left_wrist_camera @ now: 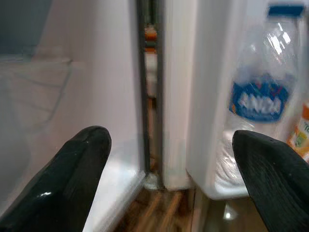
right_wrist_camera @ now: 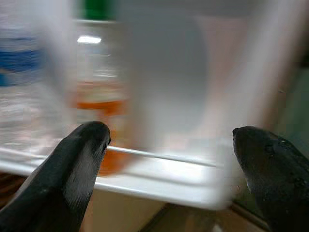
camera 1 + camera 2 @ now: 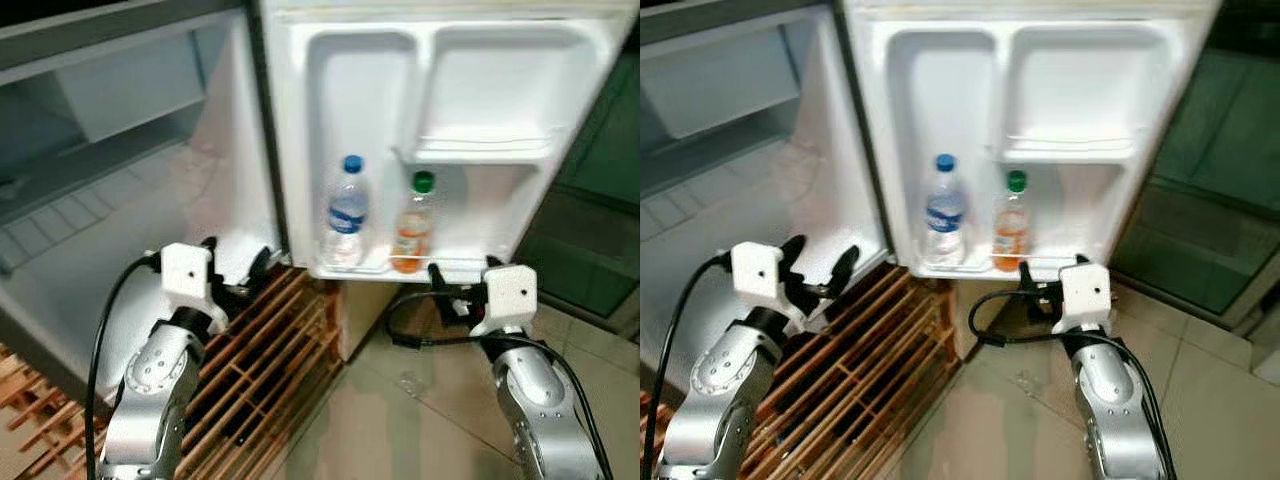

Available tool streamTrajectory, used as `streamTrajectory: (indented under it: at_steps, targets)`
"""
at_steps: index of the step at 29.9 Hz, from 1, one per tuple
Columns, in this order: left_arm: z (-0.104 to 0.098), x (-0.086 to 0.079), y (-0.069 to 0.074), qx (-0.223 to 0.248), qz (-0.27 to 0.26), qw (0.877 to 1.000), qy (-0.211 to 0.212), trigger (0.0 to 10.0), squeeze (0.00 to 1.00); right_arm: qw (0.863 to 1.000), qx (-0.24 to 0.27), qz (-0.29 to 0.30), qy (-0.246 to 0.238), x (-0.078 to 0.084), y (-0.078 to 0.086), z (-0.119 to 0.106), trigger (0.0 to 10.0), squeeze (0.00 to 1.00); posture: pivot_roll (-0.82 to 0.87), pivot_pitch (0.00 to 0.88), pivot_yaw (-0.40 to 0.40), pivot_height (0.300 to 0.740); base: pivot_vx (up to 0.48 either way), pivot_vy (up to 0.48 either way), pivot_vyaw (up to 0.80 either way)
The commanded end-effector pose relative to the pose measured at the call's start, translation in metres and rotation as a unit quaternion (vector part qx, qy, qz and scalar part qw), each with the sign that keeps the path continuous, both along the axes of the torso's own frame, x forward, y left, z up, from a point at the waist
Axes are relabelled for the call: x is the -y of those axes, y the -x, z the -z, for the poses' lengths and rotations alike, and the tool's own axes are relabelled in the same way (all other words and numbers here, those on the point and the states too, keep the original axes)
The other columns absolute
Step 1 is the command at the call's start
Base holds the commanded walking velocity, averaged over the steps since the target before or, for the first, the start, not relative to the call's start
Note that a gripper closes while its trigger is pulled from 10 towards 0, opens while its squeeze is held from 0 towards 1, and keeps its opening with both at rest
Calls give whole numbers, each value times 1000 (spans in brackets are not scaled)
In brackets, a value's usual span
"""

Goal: Restocking fridge

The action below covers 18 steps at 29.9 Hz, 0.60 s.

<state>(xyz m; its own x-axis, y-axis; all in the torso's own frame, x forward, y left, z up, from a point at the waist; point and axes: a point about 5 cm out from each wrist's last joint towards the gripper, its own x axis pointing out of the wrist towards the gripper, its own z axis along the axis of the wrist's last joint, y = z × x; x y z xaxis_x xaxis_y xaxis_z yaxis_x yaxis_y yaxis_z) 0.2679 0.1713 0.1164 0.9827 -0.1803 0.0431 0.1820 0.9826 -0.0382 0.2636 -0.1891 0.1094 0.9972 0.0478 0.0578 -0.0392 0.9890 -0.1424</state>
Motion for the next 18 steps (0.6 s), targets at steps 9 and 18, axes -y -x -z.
streamTrajectory:
  at_steps: [9, 18]
  targets:
    - [5, 3, -4, -7, -13, 1000, -17, 10000, 0, 1000, 16, 5, 13, -2, -4, 12, 10000, 0, -146, 0, 74, 740, 0, -465, 0]
    - [8, 7, -20, -24, -22, 999, -37, 10000, 0, 999, 22, -21, 22, -8, -15, 11, 10000, 0, -150, 0, 80, 740, 0, -103, 610]
